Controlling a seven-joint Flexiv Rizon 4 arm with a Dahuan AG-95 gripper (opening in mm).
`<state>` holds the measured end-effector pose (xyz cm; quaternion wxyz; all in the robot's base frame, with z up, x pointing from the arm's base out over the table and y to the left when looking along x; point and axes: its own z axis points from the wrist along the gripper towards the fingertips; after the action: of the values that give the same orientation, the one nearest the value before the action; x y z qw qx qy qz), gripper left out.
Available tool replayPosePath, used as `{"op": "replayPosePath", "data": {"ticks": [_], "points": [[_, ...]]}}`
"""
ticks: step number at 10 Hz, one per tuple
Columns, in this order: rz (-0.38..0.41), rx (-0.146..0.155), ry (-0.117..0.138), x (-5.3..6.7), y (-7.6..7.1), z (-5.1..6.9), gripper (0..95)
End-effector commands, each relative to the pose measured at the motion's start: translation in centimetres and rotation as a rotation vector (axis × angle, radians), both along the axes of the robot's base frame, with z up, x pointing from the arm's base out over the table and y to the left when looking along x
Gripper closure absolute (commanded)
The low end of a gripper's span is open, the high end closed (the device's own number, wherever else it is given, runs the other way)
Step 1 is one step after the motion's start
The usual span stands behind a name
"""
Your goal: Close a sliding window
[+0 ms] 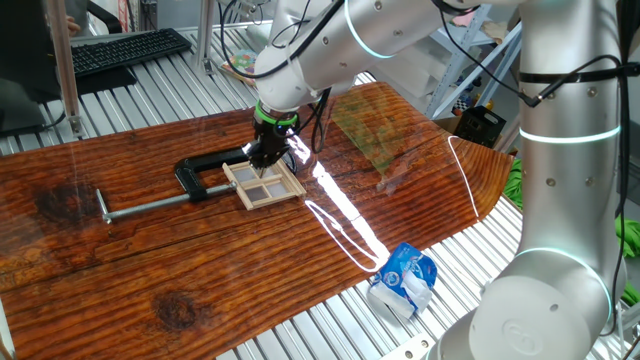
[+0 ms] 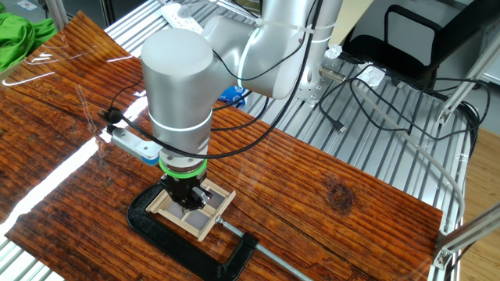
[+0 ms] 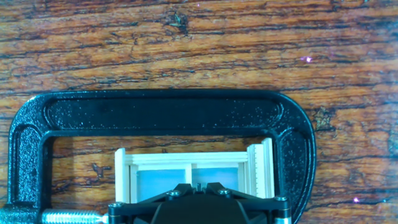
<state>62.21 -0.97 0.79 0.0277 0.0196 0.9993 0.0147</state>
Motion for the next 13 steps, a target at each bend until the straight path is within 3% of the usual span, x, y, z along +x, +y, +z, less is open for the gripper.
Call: {"op": "replayPosePath", "data": {"ticks": [1, 7, 13], "points": [[-0.005, -0.001, -0.001, 0.0, 0.1, 0.0, 95.0], [0.01, -0.008, 0.001, 0.0, 0.0, 0.2, 95.0], [0.005, -0.016, 0.007, 0.3, -1.1, 2.1, 95.0]]}}
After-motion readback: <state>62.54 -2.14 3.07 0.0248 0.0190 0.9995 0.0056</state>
